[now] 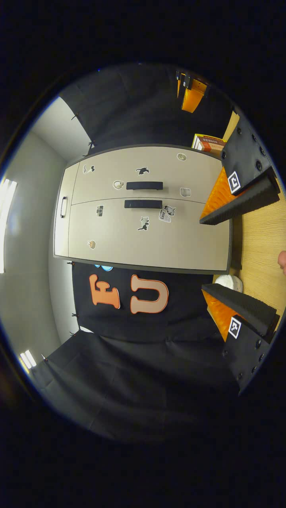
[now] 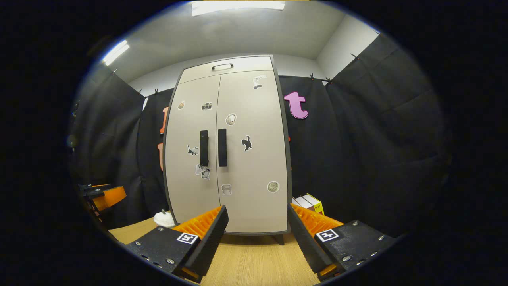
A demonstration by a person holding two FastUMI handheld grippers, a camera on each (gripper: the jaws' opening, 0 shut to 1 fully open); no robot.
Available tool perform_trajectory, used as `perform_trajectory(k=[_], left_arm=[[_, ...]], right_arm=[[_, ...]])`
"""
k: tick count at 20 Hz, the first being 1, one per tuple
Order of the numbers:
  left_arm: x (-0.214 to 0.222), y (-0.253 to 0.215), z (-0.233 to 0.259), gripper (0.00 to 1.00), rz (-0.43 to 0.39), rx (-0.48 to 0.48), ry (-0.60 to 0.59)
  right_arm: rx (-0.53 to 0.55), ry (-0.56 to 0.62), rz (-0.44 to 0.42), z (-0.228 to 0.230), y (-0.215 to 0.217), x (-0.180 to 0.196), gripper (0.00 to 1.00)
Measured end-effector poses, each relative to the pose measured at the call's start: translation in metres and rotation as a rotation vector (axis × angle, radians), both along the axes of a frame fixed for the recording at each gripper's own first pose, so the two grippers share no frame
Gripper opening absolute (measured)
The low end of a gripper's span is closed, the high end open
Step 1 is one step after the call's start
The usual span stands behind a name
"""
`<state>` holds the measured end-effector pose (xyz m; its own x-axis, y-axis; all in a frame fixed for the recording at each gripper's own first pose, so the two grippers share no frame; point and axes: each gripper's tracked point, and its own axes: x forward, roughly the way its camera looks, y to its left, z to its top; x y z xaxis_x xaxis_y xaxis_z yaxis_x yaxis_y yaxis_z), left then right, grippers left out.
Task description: Grab one shoe with the right hand and put it into the shoe cabinet, grab the other shoe with the left hand and put it into the shoe cabinet; then close the right door with the right hand and the left door with the left hand.
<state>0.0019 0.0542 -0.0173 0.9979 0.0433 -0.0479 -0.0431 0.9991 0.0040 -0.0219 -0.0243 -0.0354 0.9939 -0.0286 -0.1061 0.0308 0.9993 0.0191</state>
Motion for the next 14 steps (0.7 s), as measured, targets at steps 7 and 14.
perform_trajectory(k=[7,14], left_arm=[[-0.0024,-0.0016,-0.0018,0.96,0.0,-0.006,0.006],[-0.0027,-0.0008,-0.002,0.96,0.003,-0.009,0.006]], right_arm=[[-0.002,0.003,-0.002,-0.0003,-0.0021,-0.0029,0.92],[-0.002,0.011,-0.002,-0.0062,-0.0017,-0.0023,0.92]])
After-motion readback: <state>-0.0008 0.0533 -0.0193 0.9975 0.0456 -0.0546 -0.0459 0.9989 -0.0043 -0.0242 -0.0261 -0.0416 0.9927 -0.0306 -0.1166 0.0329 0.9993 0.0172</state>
